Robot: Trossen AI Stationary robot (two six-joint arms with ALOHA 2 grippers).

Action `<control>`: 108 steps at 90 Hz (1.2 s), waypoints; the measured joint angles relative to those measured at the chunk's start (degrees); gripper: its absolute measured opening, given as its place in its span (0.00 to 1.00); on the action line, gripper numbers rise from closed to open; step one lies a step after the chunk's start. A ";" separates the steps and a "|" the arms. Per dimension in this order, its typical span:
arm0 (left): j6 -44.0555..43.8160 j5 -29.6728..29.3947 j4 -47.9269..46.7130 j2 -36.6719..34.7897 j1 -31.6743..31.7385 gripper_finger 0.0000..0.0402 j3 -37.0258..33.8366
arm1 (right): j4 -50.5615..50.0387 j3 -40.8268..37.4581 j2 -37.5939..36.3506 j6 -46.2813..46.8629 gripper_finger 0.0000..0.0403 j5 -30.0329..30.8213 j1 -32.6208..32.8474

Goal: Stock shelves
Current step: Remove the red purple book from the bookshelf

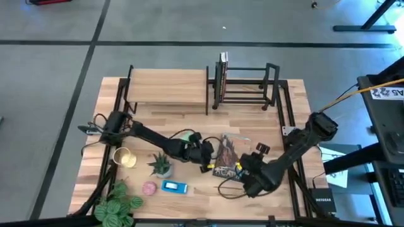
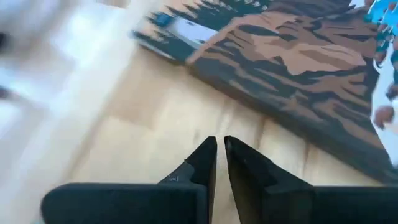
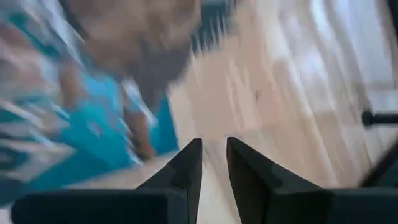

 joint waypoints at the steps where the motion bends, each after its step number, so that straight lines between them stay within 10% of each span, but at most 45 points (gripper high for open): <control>1: -0.19 -0.54 -0.69 -0.48 -0.37 0.05 0.00 | 0.04 0.35 -0.13 0.01 0.15 0.84 -0.03; 28: -8.90 -16.41 -19.10 -13.15 -13.56 0.05 0.04 | 10.55 -0.77 -10.64 -14.11 0.30 17.48 -10.32; 53: -30.51 -28.43 -34.02 -14.83 -25.31 0.05 0.01 | 40.16 -8.06 -18.59 -43.82 0.56 10.47 -33.33; 80: -38.21 -31.68 -38.55 -14.83 -28.33 0.05 0.00 | 48.97 -8.19 -17.02 -47.22 0.66 -1.02 -54.49; 108: -38.80 -31.50 -38.41 -14.83 -28.82 0.05 0.00 | 51.51 -8.19 -16.42 -44.53 0.59 -1.58 -60.00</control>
